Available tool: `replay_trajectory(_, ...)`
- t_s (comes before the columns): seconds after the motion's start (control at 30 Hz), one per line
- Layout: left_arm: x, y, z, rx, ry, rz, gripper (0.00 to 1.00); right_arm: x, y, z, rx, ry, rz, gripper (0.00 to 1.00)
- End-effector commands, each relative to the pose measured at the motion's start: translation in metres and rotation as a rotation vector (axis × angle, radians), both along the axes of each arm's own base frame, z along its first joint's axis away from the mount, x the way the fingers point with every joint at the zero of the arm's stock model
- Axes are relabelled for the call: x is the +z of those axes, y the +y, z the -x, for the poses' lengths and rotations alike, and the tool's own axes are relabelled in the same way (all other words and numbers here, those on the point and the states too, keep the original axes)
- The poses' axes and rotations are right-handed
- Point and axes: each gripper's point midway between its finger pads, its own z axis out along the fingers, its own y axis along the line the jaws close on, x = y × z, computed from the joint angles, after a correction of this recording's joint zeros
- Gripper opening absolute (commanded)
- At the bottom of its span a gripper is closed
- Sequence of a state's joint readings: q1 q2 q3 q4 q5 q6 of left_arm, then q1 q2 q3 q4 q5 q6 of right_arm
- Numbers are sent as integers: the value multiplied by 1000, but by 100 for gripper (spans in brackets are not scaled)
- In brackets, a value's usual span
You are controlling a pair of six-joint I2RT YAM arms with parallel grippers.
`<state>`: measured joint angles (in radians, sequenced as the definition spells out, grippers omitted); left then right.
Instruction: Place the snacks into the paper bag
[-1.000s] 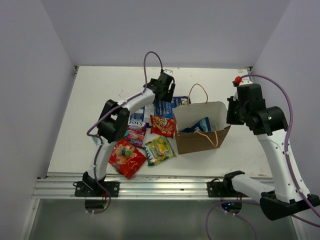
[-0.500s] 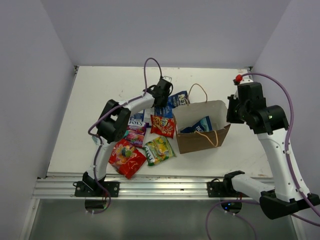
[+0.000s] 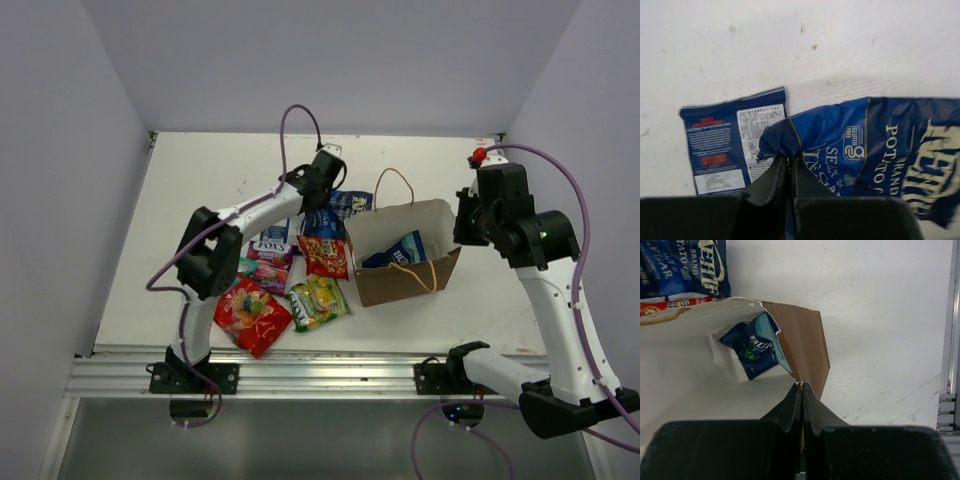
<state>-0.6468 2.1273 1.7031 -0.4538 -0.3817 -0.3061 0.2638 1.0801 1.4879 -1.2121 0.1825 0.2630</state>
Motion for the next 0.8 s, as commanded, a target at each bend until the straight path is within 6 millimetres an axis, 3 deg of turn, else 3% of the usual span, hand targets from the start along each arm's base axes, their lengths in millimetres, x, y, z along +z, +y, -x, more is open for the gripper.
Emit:
replay_trajectory(0.0, 192, 1, 14, 57, -329, 249, 0, 16, 5, -2, 15, -47, -27, 0)
replay_trajectory(0.07, 241, -13, 36, -2, -406, 314, 0, 15, 5, -2, 16, -46, -28, 0)
replay_trajectory(0.1, 278, -12, 53, -15, -473, 360, 0, 16, 4, -1, 16, -47, -26, 0)
replay_trajectory(0.13, 293, -12, 62, -8, -511, 359, 0, 15, 6, -2, 19, -48, -30, 0)
replay_trajectory(0.17, 310, -27, 84, -56, -533, 376, 0, 15, 5, -2, 20, -48, -30, 0)
replay_trajectory(0.23, 337, -27, 108, -62, -577, 415, 0, 16, 8, -3, 25, -52, -41, 0)
replay_trajectory(0.33, 360, -46, 142, -157, -580, 523, 0, 16, 11, -3, 34, -54, -59, 0)
replay_trajectory(0.43, 356, -69, 161, -251, -559, 580, 0, 15, 13, -1, 39, -55, -72, 0)
replay_trajectory(0.53, 325, -98, 183, -302, -482, 574, 0, 16, 14, 3, 45, -55, -82, 0)
replay_trajectory(0.6, 299, -109, 188, -308, -433, 556, 0, 18, 13, 6, 42, -60, -82, 0)
replay_trajectory(0.77, 259, -132, 200, -348, -366, 537, 0, 18, 9, 15, 36, -63, -79, 0)
